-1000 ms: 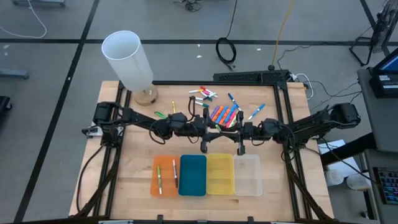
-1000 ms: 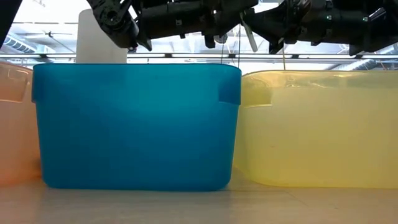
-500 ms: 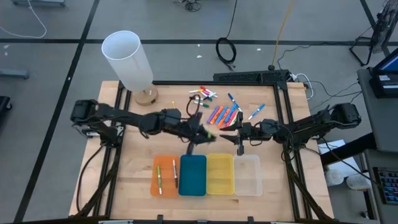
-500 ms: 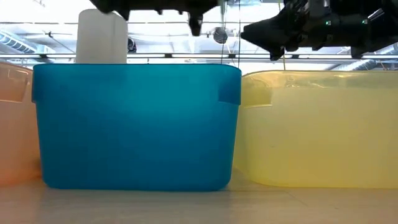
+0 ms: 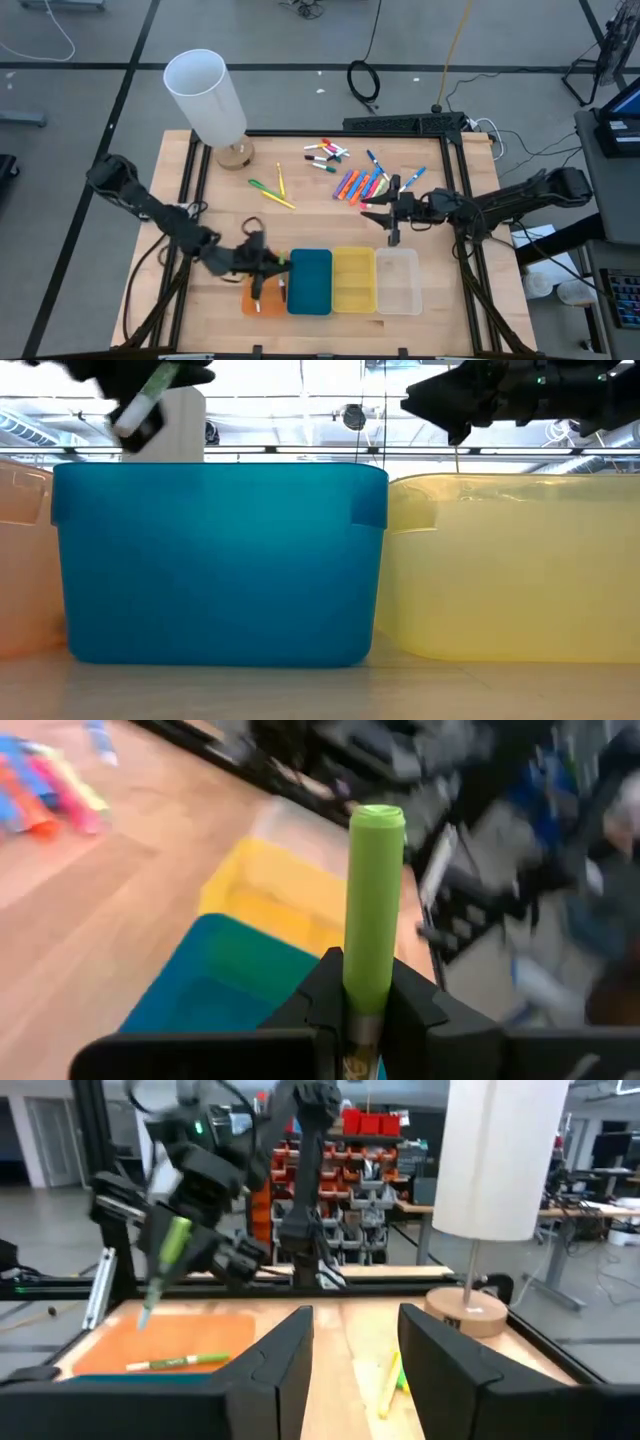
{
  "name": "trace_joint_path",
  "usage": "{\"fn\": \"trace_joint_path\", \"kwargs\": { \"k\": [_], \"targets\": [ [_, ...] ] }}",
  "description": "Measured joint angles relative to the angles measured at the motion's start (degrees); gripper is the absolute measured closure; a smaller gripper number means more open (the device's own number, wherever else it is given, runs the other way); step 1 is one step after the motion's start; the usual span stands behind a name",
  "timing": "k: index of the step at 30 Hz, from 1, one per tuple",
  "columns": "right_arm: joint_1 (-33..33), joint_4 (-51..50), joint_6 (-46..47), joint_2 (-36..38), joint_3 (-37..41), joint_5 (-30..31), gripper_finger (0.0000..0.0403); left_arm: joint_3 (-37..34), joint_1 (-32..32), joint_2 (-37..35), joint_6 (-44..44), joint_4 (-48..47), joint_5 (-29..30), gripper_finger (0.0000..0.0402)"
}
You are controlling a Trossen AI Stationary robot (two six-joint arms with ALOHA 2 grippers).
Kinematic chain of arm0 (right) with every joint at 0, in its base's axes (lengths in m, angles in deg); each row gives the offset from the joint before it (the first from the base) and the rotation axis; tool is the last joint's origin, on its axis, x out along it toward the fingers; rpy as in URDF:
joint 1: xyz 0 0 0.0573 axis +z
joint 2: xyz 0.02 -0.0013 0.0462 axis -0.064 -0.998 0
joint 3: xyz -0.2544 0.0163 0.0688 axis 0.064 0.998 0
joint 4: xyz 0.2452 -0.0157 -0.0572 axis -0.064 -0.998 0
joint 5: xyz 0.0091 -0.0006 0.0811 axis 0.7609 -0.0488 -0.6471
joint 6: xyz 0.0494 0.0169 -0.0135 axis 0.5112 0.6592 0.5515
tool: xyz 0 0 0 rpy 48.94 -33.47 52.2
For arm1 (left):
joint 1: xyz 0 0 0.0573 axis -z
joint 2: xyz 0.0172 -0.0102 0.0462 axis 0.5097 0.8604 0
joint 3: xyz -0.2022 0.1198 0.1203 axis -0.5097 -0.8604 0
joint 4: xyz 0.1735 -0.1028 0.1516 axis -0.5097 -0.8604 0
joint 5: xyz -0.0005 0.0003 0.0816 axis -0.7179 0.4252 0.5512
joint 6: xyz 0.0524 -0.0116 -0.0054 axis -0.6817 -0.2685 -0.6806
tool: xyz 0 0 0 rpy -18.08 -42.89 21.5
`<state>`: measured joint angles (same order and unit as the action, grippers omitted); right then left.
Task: Pick & Place Markers
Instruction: Put the green marker pen into the orange bin, then put the light blue marker pen into the orange bin
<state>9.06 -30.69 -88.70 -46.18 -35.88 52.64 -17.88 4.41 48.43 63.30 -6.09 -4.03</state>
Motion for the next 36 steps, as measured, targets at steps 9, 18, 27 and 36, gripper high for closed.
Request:
{"fn": "trace_joint_path", "kwargs": {
  "k": [9,18,27,36],
  "targets": [
    [0.34,-0.08,-2.77,3.03,-0.01,0.16,0.0264,-9.49,5.50,-0.03,19.28,2.03,9.29,0.0367],
    [0.34,-1.83,-4.29,3.53,-0.01,0.29,0.0264,-10.95,5.49,0.02,22.34,-2.07,2.76,0.0328],
    [0.34,-3.04,-1.92,3.51,-0.01,0.18,0.0264,-10.95,5.86,0.02,15.91,-0.18,0.15,0.0275],
    [0.34,-5.10,-1.57,3.53,-0.01,0.20,0.0264,-10.92,5.92,-4.75,14.96,0.51,-4.67,0.0225]
  ]
}}
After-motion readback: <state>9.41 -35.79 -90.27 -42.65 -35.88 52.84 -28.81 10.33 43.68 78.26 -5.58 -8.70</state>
